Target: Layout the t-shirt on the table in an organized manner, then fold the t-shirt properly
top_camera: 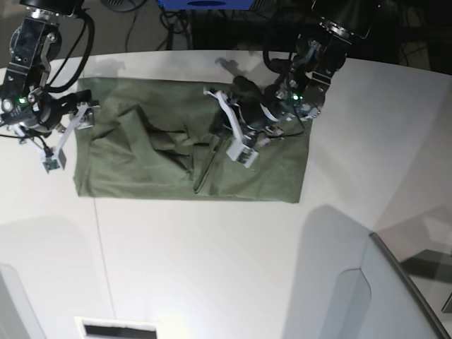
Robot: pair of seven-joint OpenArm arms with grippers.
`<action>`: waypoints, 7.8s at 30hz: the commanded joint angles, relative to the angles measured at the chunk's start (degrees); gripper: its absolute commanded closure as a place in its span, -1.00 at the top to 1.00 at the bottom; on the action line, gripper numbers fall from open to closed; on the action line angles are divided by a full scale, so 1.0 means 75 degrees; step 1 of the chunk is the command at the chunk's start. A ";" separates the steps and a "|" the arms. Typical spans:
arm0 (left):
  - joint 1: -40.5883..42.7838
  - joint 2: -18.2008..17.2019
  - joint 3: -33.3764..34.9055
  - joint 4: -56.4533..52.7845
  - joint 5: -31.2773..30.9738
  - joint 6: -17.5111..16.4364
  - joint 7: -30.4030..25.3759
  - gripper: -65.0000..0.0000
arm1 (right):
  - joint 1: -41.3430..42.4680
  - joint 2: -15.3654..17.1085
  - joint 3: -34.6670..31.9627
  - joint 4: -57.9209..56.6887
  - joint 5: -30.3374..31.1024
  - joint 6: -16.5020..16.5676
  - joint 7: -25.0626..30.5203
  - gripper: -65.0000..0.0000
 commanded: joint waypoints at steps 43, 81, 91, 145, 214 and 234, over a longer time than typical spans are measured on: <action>0.0058 -0.0407 0.0582 -0.0257 -0.0074 -0.0048 -0.0203 -1.00 | 0.0085 0.0052 -0.0001 0.0091 0.0008 0.0027 0.0074 0.52; 0.2332 -0.1416 -0.6416 0.0505 -0.0074 -0.0083 -0.0250 -1.00 | 0.4492 -0.0992 -0.3212 -0.6380 0.0923 0.0636 0.2196 0.52; 0.2320 -0.1216 -0.6416 0.0470 -0.0074 -0.0083 -0.0250 -1.00 | 0.4668 -0.1015 -0.3212 -0.6860 0.1040 0.0624 0.2653 0.52; 0.2308 -0.1193 -0.6416 0.0399 -0.0121 -0.0083 -0.0250 -1.00 | 0.3109 -0.0370 -0.3154 -0.3203 0.1028 -0.1427 0.2500 0.29; 0.0034 -0.0525 -0.4588 -0.1113 -0.0379 -0.1970 -0.0203 0.92 | 0.2007 0.2033 0.1781 -0.6063 0.4580 0.1322 0.1047 0.86; 0.0655 -0.1310 -0.6486 -0.1171 -0.0379 -0.1958 -0.0227 0.92 | 0.1808 0.1423 0.0245 -0.6251 0.4603 0.1322 0.1035 0.86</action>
